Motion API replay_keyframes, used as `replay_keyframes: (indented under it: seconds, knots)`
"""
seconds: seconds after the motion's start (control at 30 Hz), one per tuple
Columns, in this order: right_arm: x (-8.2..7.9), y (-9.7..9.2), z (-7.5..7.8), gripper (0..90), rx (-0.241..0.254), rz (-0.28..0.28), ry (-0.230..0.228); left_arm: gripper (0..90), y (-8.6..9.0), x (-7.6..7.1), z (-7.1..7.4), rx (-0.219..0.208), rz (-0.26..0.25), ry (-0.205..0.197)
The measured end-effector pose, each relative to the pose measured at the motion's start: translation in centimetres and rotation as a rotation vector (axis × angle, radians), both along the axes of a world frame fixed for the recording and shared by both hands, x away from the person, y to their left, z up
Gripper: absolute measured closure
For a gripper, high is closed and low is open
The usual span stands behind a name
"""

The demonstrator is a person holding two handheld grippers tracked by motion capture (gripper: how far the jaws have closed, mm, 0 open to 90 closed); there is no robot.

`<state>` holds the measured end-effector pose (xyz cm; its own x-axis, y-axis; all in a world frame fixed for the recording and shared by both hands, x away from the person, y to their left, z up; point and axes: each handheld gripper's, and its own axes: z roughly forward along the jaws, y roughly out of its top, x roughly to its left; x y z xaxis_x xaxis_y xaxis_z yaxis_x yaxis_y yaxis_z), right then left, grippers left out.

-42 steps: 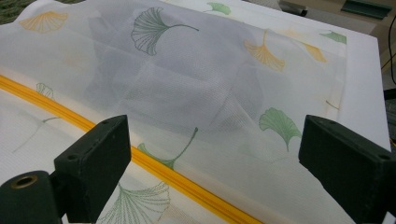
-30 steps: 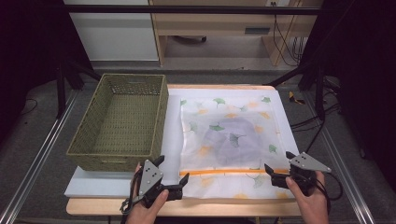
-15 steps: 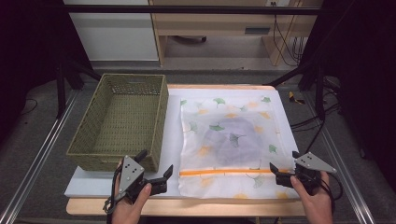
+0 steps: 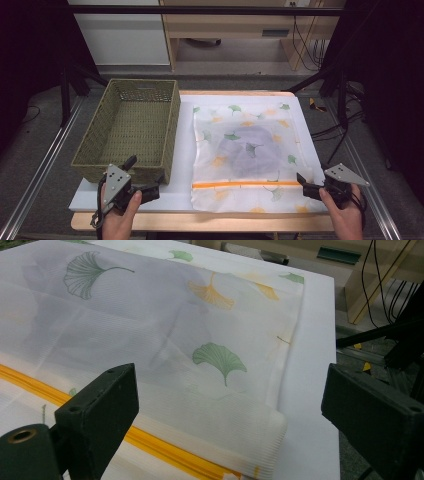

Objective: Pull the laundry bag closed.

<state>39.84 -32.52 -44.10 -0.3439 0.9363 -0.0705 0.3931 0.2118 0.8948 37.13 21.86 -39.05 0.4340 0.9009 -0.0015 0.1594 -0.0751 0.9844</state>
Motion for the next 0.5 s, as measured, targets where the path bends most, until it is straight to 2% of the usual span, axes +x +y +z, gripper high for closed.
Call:
replay_keyframes:
  seconds: [0.33,0.5]
  knots:
    - [0.1,-0.9,-0.4,8.4,-0.005,-0.016,0.018,4.9,2.0,0.2,-0.1,0.009,0.057,-0.004]
    - [0.2,-1.7,-0.9,8.4,-0.03,-0.026,0.041,5.3,3.0,0.3,-0.2,0.003,0.09,-0.008]
